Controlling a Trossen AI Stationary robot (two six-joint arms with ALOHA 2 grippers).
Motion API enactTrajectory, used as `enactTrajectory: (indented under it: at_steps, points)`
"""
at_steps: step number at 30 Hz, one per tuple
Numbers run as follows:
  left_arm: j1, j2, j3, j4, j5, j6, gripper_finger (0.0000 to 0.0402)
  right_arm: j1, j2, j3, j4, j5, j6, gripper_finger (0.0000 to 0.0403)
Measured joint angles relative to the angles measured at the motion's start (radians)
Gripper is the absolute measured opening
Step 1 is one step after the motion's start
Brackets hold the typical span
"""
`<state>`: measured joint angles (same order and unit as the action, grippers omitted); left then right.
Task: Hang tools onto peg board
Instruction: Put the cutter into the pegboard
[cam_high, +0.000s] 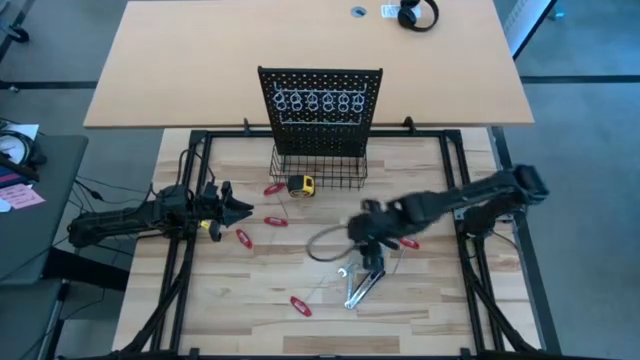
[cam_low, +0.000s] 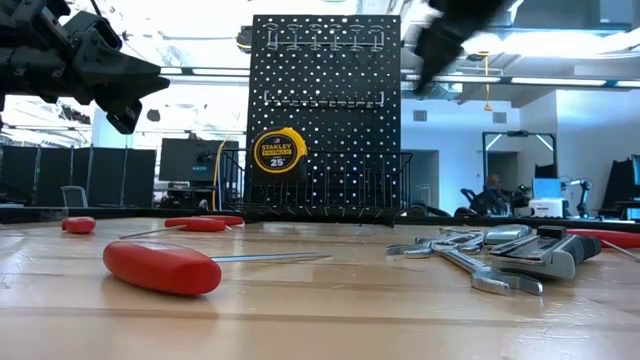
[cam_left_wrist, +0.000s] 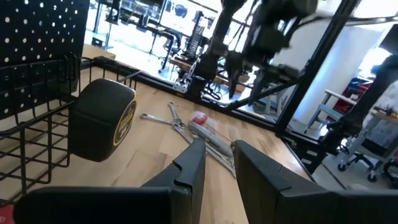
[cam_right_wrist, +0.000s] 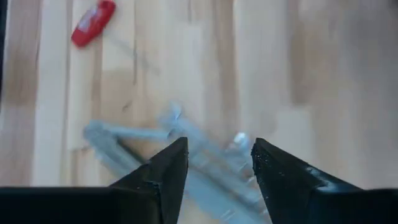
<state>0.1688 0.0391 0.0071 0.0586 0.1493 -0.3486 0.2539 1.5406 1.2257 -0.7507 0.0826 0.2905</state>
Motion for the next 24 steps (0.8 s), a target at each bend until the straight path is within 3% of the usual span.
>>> enactTrajectory:
  at_steps: [4,8,17,24]
  points:
    - [0.000,0.000,0.000,0.000,0.000,0.043,0.0076,0.059,-0.062,-0.200,0.127,-0.001,0.115,0.0176]
    - [0.000,0.000,0.000,0.000,0.000,0.052,0.0076,0.068,-0.063,-0.275,0.200,-0.003,0.099,0.0191]
    - [0.000,0.000,0.000,0.000,0.000,0.053,0.0076,0.022,-0.041,-0.281,0.052,-0.014,-0.151,0.0293]
    - [0.000,0.000,0.000,0.000,0.000,0.052,0.0076,0.012,0.107,-0.281,0.065,-0.015,-0.393,0.0294]
